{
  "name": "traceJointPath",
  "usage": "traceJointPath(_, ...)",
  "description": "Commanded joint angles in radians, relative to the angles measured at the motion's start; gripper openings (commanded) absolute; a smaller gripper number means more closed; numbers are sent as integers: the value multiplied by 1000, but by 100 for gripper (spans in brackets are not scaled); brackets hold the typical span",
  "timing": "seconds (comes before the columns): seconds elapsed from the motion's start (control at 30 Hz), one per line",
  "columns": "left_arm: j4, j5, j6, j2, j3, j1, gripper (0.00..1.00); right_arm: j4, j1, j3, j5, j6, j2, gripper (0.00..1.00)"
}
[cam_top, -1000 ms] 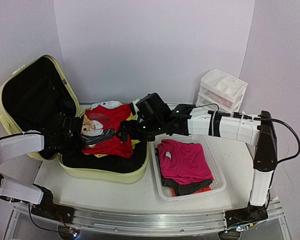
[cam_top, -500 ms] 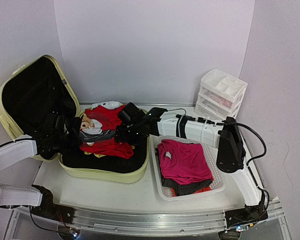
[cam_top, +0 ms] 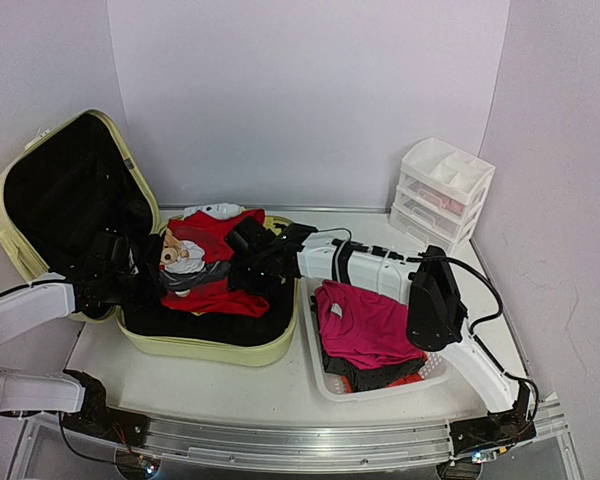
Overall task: Open, take out, and arrange the luggage
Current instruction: Pick up the clothes from the opened luggage.
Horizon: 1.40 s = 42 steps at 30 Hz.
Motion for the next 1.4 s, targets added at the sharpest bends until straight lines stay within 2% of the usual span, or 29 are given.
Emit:
traceJointPath(0.0, -2, 42, 20, -26, -15, 3, 0, 6, -9, 92, 21, 10, 57, 61)
traceJointPath(0.23, -3, 78, 43, -32, -17, 3, 0, 5, -11, 171, -21, 25, 126, 42)
traceJointPath(0.33, -18, 84, 61, -37, -4, 3, 0, 4, -13, 165, -30, 25, 110, 15)
traceJointPath(0.43, -46, 88, 86, -44, 18, 3, 0, 4, -13, 116, -1, 3, 39, 1)
traceJointPath(0.8, -127, 155, 110, -123, 104, 2, 0, 4, -13, -64, 4, -63, -205, 4)
traceJointPath(0.9, -127, 174, 98, -139, 111, 3, 0, 4, -17, -66, -25, -81, -219, 11)
traceJointPath(0.97, -128, 190, 93, -137, 111, 1, 0, 4, -28, -75, -66, -80, -219, 9)
traceJointPath(1.03, -127, 216, 81, -130, 104, 2, 0, 6, -38, -96, -105, -73, -228, 0)
traceJointPath(1.17, -119, 275, 59, -101, 102, 0, 0, 17, -44, -157, -125, -99, -279, 0)
traceJointPath(1.37, -65, 287, 19, -52, 133, -42, 0, 32, -109, -196, -365, -205, -331, 0)
